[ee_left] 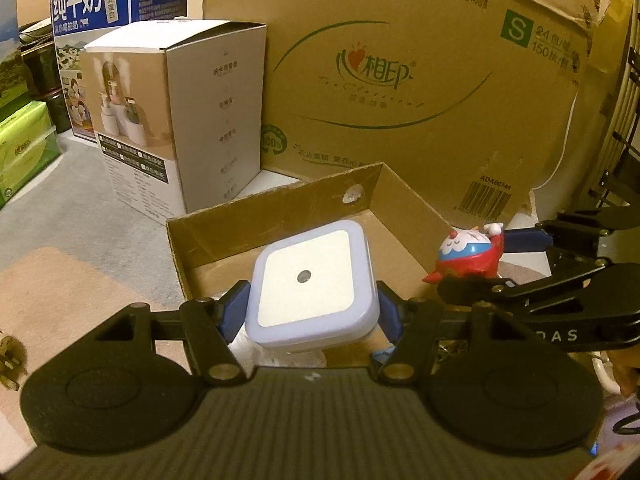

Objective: Organize rigid objects
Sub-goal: 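Lower the night light and Doraemon figure into the box and open both grippers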

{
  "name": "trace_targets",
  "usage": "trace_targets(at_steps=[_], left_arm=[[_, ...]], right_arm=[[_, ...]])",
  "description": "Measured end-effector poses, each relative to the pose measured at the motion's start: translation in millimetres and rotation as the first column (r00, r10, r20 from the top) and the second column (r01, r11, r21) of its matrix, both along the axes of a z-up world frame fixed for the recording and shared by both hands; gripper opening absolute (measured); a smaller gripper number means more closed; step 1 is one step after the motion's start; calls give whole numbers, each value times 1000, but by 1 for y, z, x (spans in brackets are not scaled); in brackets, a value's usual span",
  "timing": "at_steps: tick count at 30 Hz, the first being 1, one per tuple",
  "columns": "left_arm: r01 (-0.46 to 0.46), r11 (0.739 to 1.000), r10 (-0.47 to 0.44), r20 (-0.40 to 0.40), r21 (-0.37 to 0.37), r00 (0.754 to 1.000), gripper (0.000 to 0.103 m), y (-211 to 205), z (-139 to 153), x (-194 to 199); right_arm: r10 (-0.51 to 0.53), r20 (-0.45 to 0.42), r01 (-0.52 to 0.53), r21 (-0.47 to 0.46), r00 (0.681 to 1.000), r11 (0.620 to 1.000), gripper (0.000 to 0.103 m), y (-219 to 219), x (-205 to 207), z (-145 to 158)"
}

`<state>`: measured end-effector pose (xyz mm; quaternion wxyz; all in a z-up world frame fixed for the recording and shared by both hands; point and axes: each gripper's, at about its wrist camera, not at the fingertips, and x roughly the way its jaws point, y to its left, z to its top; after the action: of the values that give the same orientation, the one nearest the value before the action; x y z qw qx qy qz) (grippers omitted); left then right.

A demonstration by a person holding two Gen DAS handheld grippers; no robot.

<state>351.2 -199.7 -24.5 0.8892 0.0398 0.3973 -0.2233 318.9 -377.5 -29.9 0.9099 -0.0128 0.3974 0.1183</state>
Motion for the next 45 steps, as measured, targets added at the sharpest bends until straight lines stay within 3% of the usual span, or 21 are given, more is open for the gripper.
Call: trace_targets(at_steps=[5, 8, 20, 40, 45], left_arm=[[-6, 1000, 6, 2, 2, 1000, 62, -2, -4, 3], [-27, 1000, 27, 23, -4, 999, 74, 3, -1, 1], [-57, 998, 57, 35, 4, 998, 74, 32, 11, -16], [-56, 998, 56, 36, -2, 998, 74, 39, 11, -22], [-61, 998, 61, 36, -4, 997, 74, 42, 12, -27]], right_arm=[[1, -1, -1, 7, 1000, 1000, 67, 0, 1, -1], [1, -3, -1, 10, 1000, 1000, 67, 0, 1, -2], [0, -2, 0, 20, 1000, 1000, 67, 4, -1, 7], [-22, -20, 23, 42, 1000, 999, 67, 11, 15, -2], [-34, 10, 33, 50, 999, 998, 76, 9, 11, 1]])
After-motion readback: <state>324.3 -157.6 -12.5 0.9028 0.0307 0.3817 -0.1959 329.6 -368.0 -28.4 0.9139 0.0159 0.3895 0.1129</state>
